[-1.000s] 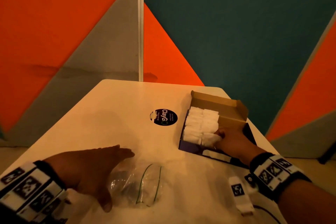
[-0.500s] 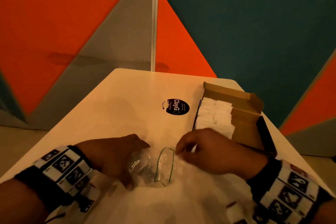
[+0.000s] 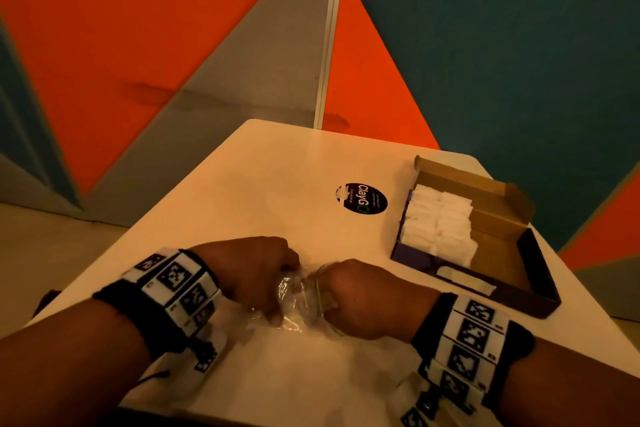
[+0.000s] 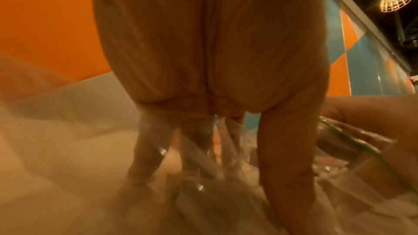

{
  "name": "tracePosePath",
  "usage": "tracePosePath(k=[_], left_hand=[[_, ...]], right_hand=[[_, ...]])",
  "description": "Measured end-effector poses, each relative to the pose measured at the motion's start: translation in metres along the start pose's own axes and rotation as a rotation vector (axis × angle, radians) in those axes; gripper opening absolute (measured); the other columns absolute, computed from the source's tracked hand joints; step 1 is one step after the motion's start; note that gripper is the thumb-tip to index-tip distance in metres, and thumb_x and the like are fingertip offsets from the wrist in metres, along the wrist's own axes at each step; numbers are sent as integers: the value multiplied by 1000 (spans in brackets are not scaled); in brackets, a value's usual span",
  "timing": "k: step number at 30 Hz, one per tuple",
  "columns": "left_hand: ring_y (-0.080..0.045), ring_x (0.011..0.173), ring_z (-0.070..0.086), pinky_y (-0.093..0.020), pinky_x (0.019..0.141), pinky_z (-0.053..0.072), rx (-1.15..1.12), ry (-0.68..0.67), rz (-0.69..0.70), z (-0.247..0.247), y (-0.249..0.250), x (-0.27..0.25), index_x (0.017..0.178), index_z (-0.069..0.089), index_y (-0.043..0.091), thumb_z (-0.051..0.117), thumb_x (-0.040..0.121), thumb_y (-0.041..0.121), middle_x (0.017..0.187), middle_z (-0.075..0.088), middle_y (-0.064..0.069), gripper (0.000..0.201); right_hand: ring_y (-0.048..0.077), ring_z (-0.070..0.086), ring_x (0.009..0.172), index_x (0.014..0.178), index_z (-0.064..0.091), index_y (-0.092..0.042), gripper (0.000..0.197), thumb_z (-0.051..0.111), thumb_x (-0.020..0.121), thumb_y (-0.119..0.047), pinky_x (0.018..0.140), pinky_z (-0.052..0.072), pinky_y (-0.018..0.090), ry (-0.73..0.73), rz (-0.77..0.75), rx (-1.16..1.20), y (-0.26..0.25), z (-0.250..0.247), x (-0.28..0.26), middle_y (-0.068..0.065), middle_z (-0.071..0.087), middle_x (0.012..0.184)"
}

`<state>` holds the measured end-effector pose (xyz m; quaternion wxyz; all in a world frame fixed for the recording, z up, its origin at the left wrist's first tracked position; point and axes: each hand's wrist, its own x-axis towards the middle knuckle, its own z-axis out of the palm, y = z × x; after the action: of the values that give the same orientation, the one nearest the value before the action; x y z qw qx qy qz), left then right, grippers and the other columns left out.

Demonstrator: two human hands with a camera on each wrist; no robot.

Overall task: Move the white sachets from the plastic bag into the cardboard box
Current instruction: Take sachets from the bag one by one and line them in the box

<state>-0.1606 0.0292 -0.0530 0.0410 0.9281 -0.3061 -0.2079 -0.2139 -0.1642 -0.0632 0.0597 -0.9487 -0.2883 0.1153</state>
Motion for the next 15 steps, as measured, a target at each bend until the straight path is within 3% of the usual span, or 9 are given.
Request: tracePosePath(k=[5,10,13,15], left_hand=[[-15,106,59,-36,95,52,-18,1,10,-1,-2,-2,129,58,26,87,66,42,118,61,7,71],[-11,102,59,-37,95,53,-82,16,-9,0,-11,-3,124,61,34,87,62,43,113,61,14,68],[-14,106,58,-38,97,52,-87,4,-6,-2,-11,-4,127,61,30,86,66,38,119,60,10,66],[-16,110,58,-38,99,51,-77,0,10,-3,-10,-5,129,60,24,86,70,35,123,61,6,66]], right_hand=[[23,65,90,106,70,-11,21,56,93,-21,80,53,29,48,81,38,-1,2,1,8,68,102],[19,64,93,109,71,-17,26,57,86,-17,87,55,33,69,150,74,1,0,-3,1,68,105],[17,63,88,93,69,-21,16,60,81,-15,82,56,34,74,180,87,3,-1,-6,-2,66,98],[14,60,82,76,58,-28,13,63,79,-16,75,55,30,70,217,67,5,-3,-8,-6,63,89]])
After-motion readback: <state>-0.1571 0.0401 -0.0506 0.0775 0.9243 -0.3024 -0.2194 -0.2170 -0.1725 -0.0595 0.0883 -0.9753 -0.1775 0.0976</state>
